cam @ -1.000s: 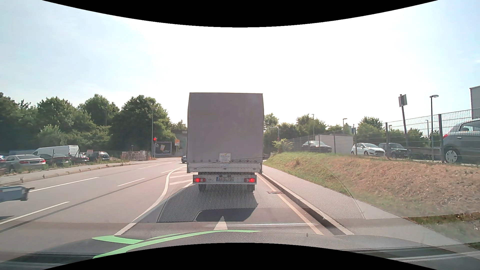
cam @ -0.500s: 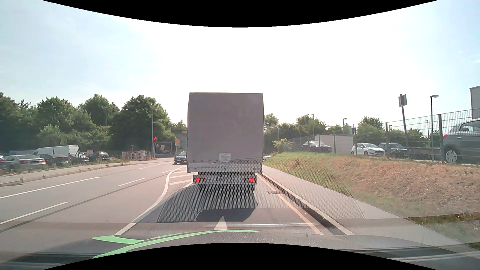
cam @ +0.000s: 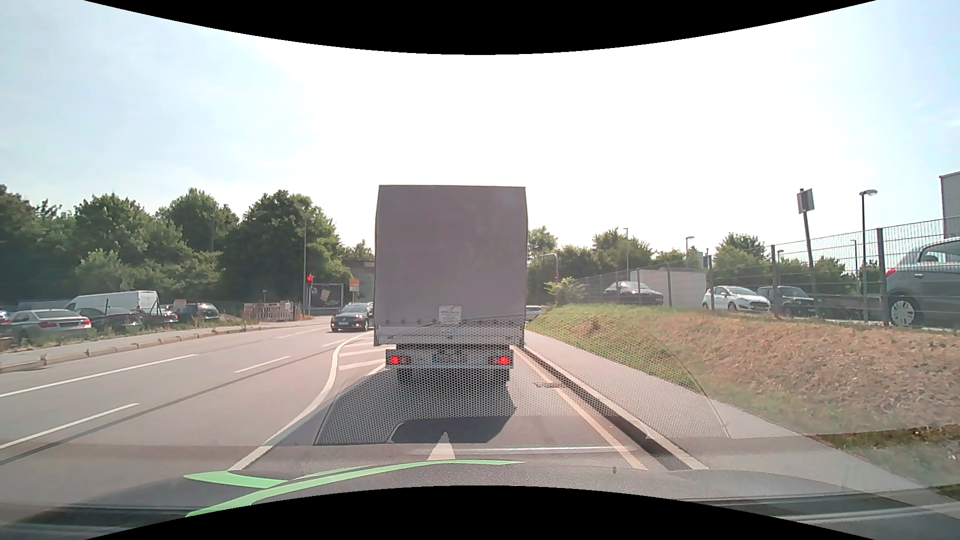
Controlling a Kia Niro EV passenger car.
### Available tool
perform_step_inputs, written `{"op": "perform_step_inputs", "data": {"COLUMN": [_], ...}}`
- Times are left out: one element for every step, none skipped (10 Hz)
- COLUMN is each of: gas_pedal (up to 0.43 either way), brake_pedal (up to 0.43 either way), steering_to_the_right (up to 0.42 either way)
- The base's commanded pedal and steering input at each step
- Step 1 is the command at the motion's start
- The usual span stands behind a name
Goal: Follow the waypoints while adhering to traffic rules and regulations
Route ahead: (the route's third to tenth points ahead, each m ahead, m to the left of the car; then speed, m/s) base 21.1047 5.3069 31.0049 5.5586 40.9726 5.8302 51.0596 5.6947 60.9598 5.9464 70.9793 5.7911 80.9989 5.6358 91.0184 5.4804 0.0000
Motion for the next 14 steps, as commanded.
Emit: {"op": "perform_step_inputs", "data": {"gas_pedal": [0.0, 0.0, 0.0, 0.0, 0.0, 0.0, 0.0, 0.0, 0.0, 0.0, 0.0, 0.0, 0.0, 0.0], "brake_pedal": [0.28, 0.28, 0.28, 0.28, 0.28, 0.28, 0.28, 0.28, 0.28, 0.28, 0.28, 0.28, 0.28, 0.28], "steering_to_the_right": [0.003, 0.003, 0.003, 0.003, 0.004, 0.003, 0.004, 0.003, 0.003, 0.003, 0.004, 0.003, 0.003, 0.003]}}
